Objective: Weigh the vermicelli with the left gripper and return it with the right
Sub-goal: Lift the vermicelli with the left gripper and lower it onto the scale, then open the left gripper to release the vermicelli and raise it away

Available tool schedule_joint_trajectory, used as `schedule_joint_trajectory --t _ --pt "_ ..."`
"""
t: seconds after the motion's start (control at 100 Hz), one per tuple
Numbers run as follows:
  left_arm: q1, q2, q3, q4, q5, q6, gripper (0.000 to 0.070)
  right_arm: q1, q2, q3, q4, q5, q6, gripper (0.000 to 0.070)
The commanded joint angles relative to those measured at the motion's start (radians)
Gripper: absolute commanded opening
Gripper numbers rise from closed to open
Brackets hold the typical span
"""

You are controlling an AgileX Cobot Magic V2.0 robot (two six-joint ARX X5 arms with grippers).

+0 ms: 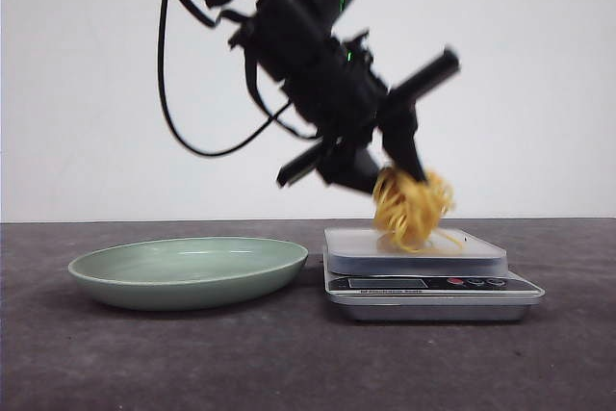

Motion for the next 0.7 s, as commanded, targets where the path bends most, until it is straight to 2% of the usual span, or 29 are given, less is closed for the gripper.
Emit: schedule_joint_trajectory --t 0.0,0.06,0.16,0.21,0.44,0.58,0.69 --pt "-0.005 0.021 0.034 0.008 -0.008 -0.001 0.0022 0.001 0.002 0.014 0.001 -0.002 -0.005 0.0614" --pt "-0.001 0.023 0.034 0.0 -0.011 0.006 0.0086 0.001 0.002 0.014 -0.009 -0.002 -0.005 0.0614" --pt "0.003 0.023 0.034 0.01 -0.029 0.024 0.0361 0.001 0.002 0.014 -0.021 -0.001 -0.009 0.0615" --pt "0.009 0.022 0.037 0.018 -0.025 0.027 0.044 0.001 0.002 0.014 -0.022 -0.001 -0.012 0.0616" --pt "0.05 -0.053 0.056 -0.009 -0.018 0.072 0.0438 0.001 0.002 0.014 -0.022 -0.001 -0.031 0.0616" --pt "0.089 -0.207 0.056 -0.098 -0.033 0.158 0.0434 0.001 0.003 0.014 -0.022 -0.003 -0.031 0.0616" --pt "0.103 -0.361 0.056 -0.208 -0.101 0.242 0.0434 0.004 0.013 0.014 -0.021 -0.032 -0.031 0.0615"
